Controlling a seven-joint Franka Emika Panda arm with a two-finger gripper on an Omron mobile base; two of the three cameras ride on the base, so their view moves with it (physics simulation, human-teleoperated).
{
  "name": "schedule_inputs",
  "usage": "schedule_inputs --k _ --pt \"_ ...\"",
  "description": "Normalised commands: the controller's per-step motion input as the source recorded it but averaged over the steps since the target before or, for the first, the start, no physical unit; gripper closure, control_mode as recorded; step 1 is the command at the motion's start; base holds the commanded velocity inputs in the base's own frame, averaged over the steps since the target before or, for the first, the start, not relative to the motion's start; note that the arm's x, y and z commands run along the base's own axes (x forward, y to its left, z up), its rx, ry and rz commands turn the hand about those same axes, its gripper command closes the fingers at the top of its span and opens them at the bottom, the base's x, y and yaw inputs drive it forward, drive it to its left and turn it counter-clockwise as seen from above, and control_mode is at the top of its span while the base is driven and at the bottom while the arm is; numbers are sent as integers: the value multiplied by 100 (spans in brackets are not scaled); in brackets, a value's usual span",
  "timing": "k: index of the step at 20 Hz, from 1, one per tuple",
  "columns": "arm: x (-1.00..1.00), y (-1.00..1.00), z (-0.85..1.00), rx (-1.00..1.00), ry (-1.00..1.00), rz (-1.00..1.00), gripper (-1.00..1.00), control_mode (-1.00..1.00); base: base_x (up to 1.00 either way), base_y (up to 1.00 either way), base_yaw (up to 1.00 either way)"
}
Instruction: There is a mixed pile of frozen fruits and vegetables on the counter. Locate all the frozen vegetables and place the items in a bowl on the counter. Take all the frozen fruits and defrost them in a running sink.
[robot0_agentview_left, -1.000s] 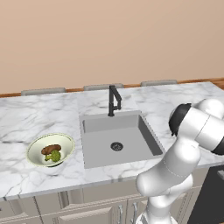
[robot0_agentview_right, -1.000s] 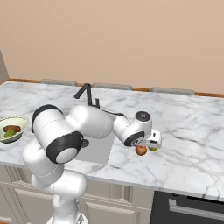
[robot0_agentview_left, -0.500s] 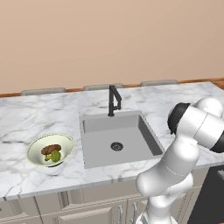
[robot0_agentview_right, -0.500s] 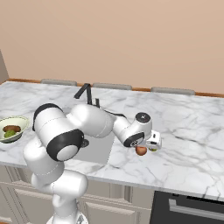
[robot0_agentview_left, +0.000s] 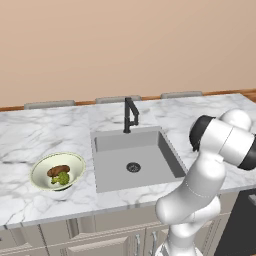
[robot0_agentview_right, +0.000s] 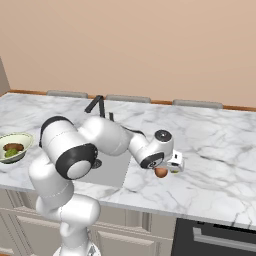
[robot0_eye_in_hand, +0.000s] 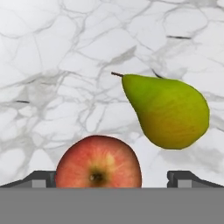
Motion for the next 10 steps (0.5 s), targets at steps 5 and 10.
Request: schedule_inputs --k 5,10 --pt "0 0 -1 0 0 0 -100 -100 0 0 0" --pt "0 0 -13 0 0 0 -100 -100 0 0 0"
